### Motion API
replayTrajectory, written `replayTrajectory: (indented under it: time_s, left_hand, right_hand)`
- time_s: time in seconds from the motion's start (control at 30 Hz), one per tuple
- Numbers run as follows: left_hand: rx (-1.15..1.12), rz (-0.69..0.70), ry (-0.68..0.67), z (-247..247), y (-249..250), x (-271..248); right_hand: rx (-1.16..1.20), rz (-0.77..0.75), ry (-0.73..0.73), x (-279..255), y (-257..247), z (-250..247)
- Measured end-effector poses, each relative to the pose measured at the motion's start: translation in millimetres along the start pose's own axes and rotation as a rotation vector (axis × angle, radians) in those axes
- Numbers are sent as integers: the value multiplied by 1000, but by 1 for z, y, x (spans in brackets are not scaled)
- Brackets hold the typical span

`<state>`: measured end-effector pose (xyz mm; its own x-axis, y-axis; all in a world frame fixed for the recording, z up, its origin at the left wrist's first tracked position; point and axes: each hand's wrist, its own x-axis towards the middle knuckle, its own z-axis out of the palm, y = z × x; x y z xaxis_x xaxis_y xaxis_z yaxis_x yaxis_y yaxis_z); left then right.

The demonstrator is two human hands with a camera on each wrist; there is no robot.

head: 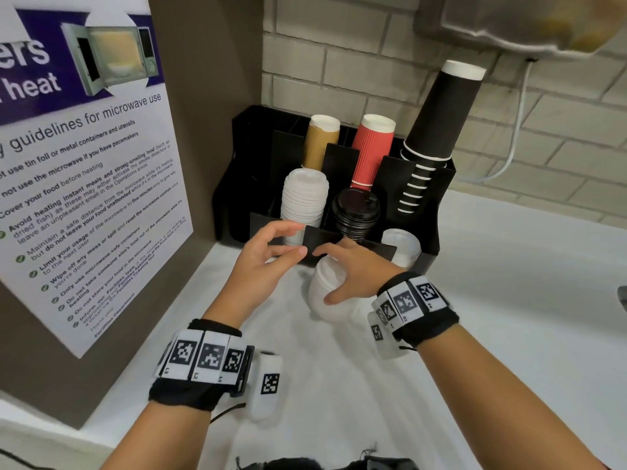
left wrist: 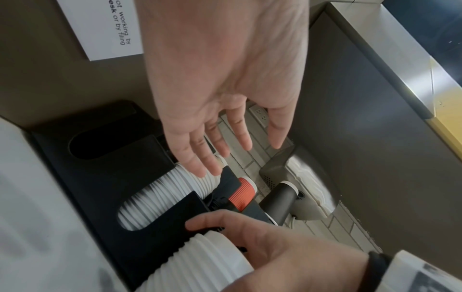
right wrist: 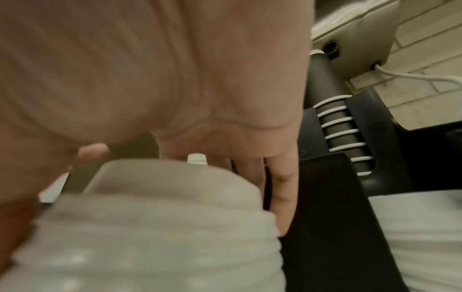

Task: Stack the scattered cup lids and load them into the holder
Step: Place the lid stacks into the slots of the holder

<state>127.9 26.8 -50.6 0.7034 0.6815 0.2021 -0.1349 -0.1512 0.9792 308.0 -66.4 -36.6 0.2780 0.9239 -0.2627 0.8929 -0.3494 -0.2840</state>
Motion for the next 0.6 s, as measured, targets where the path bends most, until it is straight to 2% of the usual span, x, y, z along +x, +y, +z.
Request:
replayTrajectory:
  time_s: [0.13,0.23,0.37,0.47,0.6]
  left_hand:
    - [6,-8,6,-1,-2,0]
    - [9,-17,6,-1,-2,-1]
    - [-2,-59,-102,7,0,-3]
    - [-86,-54,-164,18,3,-6]
    - [-134,2,-190,23,10,-9]
  right_hand:
    - [39,-8,36,3,1,0]
    - [122,-40,141,-4,2,-11]
    - [450,-166,330,-26,-6,-24]
    - [761,-224,305,-41,-22,-23]
    - [870,-243,294,-53,-26,-20]
